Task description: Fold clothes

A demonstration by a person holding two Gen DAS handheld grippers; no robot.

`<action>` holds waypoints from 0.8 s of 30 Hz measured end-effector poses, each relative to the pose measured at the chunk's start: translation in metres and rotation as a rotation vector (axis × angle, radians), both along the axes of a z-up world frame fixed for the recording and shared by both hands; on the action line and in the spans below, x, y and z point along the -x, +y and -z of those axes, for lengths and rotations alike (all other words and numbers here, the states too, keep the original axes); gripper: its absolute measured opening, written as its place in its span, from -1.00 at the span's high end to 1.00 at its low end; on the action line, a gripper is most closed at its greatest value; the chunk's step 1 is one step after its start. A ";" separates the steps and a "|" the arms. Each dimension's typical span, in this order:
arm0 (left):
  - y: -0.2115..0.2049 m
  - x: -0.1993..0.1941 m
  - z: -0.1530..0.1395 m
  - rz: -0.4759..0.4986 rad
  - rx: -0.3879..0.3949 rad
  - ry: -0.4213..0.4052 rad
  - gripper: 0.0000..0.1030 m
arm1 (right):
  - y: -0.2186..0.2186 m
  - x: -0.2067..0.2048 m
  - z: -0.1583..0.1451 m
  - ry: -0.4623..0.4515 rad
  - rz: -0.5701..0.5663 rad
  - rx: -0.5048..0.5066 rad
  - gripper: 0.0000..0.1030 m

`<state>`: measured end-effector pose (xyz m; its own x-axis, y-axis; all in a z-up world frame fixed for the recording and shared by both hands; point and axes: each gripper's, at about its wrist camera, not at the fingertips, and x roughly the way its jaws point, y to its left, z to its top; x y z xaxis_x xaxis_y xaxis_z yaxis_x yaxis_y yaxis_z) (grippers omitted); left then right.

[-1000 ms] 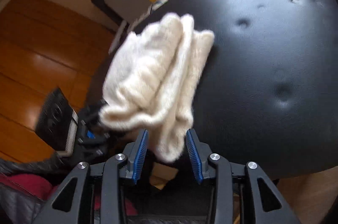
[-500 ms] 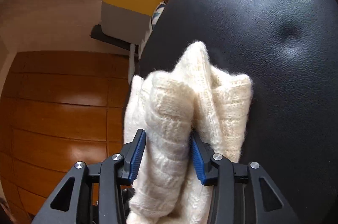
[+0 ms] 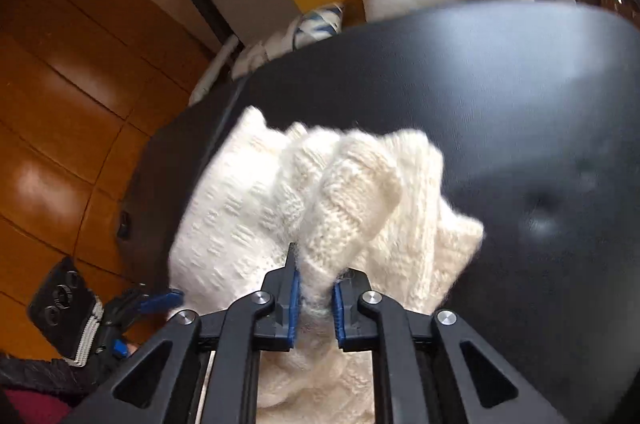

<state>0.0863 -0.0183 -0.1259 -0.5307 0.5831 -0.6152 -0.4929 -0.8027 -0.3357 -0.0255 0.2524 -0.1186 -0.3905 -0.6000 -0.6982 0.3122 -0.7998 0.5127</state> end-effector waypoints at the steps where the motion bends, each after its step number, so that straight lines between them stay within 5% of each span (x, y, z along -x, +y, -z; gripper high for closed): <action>1: -0.001 0.002 0.003 -0.002 0.009 -0.010 -0.25 | -0.002 0.001 -0.016 0.065 0.000 -0.017 0.78; 3: 0.003 0.001 0.006 0.017 0.018 -0.013 -0.25 | -0.019 0.023 -0.015 0.086 0.015 -0.116 0.78; 7: 0.010 -0.003 0.004 0.047 0.019 -0.005 -0.25 | 0.011 0.028 0.044 -0.076 0.052 -0.204 0.78; 12: 0.006 0.021 -0.008 0.022 -0.140 -0.068 -0.25 | 0.036 0.024 0.070 -0.100 0.118 -0.027 0.77; 16: 0.024 0.054 0.004 0.029 -0.104 -0.143 -0.22 | 0.057 0.022 0.080 -0.127 0.150 0.107 0.75; 24: 0.029 0.067 -0.022 0.059 -0.072 -0.071 -0.24 | 0.086 -0.024 0.028 -0.081 0.096 0.252 0.33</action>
